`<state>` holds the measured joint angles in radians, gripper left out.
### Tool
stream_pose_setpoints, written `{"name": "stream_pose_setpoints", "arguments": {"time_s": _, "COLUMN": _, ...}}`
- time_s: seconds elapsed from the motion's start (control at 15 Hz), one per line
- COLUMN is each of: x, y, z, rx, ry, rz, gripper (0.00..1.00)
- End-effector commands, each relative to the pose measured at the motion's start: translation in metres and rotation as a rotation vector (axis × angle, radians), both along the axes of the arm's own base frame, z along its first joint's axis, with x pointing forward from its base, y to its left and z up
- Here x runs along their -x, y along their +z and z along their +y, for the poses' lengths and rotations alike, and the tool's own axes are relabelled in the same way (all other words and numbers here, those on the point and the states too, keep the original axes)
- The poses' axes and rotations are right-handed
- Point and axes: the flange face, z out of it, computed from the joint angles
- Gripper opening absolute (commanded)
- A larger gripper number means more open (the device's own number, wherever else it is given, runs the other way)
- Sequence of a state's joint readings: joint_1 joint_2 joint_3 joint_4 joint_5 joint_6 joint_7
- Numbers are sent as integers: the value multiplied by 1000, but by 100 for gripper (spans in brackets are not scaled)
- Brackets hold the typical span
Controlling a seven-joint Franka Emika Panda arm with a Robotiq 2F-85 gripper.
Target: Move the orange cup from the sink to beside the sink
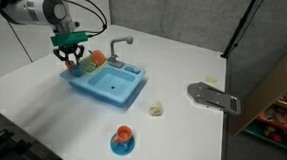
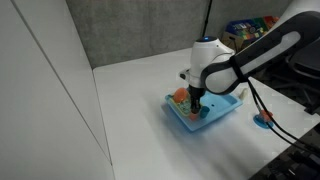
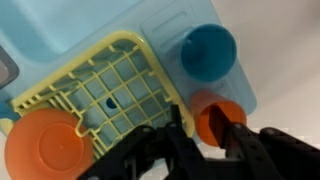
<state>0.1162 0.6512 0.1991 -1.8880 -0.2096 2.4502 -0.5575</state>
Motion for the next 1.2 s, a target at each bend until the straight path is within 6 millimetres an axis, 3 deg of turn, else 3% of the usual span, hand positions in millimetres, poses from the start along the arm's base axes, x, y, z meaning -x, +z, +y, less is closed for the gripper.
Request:
{"name": "stream_pose_setpoints", "arguments": {"time_s": 0.0, "x": -3, "y": 13, "z": -5, "rx": 1, "ry": 5, "rz": -5, "gripper": 69}}
{"name": "stream_pose_setpoints", "arguments": {"time_s": 0.27, "x": -1, "y": 27, "z": -7, "rx": 0, "ry": -1, "rz": -27, "gripper": 99}}
{"name": "stream_pose_setpoints", "arguments": {"time_s": 0.73, "x": -2, "y": 61, "z": -11, "rx": -8, "ry": -68, "rz": -71, "gripper": 100}}
{"name": "stream_pose_setpoints", "arguments": {"time_s": 1.13, "x": -3, "y": 91, "z": -39, "rx": -9, "ry": -314, "rz": -48, "gripper": 100}}
